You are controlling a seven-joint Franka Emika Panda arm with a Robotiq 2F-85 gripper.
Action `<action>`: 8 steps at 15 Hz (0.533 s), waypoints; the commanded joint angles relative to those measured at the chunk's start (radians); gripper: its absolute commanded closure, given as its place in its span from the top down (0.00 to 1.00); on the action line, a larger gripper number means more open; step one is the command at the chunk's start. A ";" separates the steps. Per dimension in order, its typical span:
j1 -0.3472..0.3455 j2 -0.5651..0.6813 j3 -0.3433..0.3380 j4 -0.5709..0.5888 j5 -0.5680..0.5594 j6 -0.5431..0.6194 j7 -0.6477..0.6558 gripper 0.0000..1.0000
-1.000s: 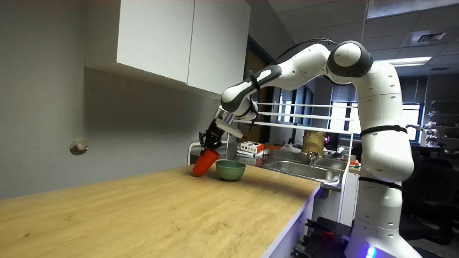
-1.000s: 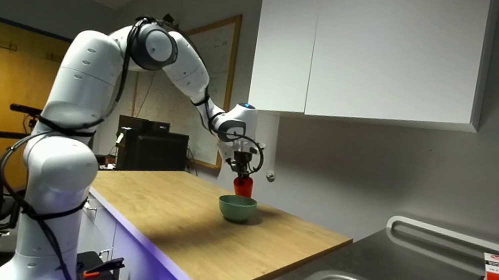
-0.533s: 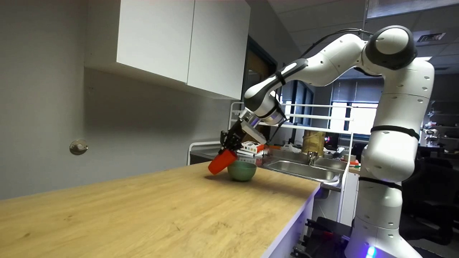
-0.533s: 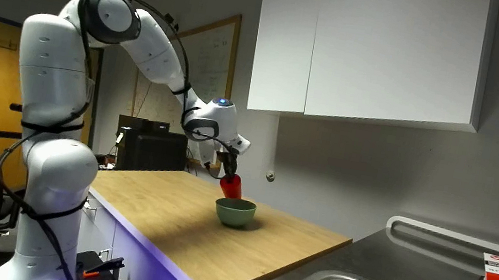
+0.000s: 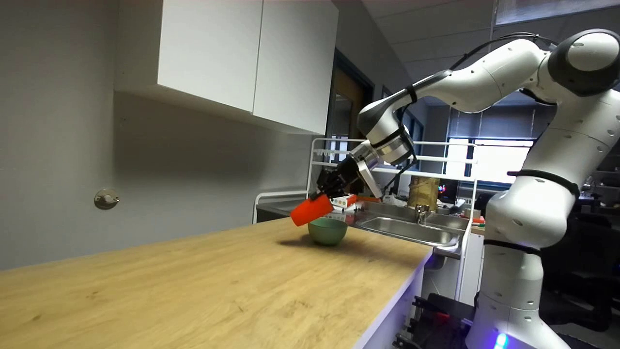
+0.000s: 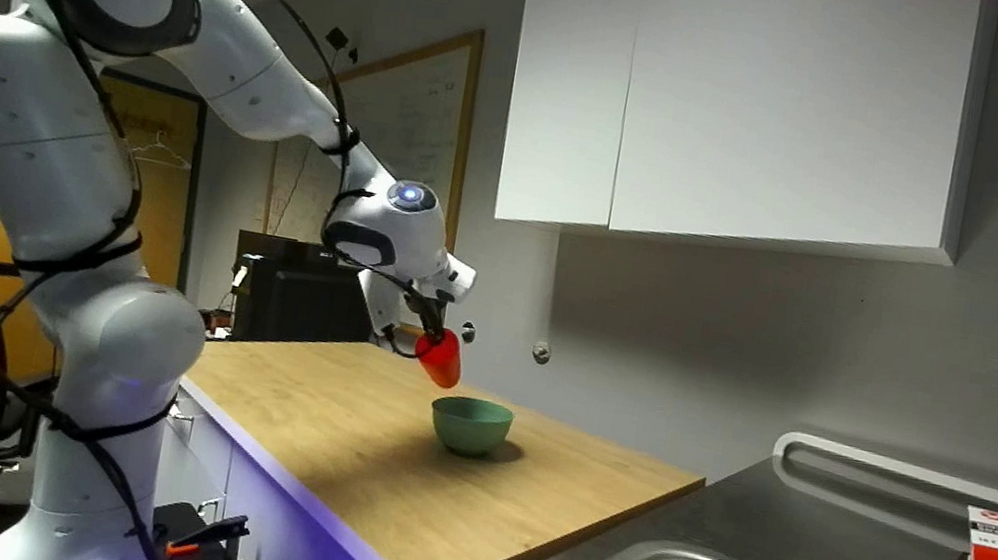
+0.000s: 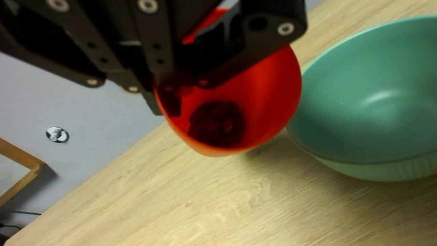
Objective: Empty the cup into the bowl
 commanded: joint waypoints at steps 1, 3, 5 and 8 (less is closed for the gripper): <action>0.016 -0.035 -0.066 0.004 0.034 -0.086 -0.127 0.02; 0.007 -0.006 -0.090 0.036 0.002 -0.140 -0.153 0.02; 0.003 0.023 -0.115 0.072 -0.022 -0.195 -0.175 0.02; -0.022 0.056 -0.131 0.132 -0.010 -0.287 -0.226 0.02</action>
